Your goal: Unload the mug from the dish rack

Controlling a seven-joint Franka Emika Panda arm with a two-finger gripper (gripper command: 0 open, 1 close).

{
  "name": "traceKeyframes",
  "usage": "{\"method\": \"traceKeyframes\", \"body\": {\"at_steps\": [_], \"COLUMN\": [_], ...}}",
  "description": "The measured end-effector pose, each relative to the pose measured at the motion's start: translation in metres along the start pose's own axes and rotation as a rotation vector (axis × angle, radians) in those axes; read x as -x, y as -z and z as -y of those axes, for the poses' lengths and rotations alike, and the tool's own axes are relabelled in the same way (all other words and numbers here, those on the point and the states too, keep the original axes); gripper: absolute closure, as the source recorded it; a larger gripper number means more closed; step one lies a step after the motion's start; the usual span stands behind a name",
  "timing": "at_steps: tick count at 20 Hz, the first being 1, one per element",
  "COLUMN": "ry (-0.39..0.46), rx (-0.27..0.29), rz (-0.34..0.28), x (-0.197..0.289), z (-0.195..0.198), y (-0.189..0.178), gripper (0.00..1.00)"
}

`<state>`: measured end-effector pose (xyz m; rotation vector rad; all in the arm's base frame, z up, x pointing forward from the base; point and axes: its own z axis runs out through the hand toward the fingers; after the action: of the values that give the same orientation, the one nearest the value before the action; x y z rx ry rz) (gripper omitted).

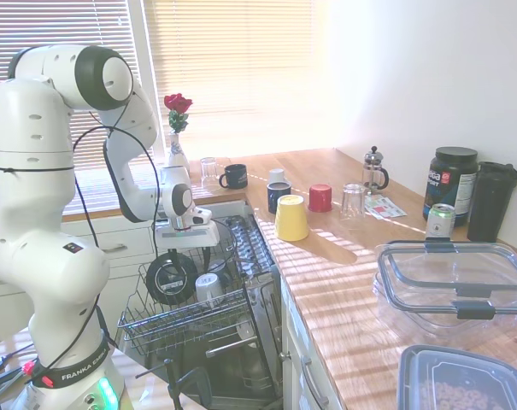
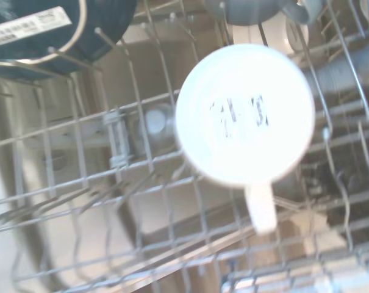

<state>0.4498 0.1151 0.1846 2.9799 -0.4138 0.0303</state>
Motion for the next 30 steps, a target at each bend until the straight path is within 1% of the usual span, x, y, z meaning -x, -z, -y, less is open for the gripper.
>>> {"method": "traceKeyframes", "body": {"at_steps": [5, 8, 14, 17, 23, 25, 30], "ry": [0.078, 0.112, 0.185, 0.212, 0.251, 0.259, 0.249], "rx": [0.013, 0.021, 0.019, 0.015, 0.04, 0.05, 0.085], "rz": [0.009, 0.028, 0.068, 0.077, 0.057, 0.043, 0.02], "x": [-0.028, -0.042, -0.045, -0.046, -0.036, -0.033, -0.028], "z": [0.017, 0.015, 0.011, 0.011, 0.018, 0.024, 0.031], "y": [-0.03, -0.051, -0.072, -0.081, -0.104, -0.104, -0.101], "gripper": [0.0, 0.0, 0.0, 0.0, 0.0, 0.0, 0.0]}}
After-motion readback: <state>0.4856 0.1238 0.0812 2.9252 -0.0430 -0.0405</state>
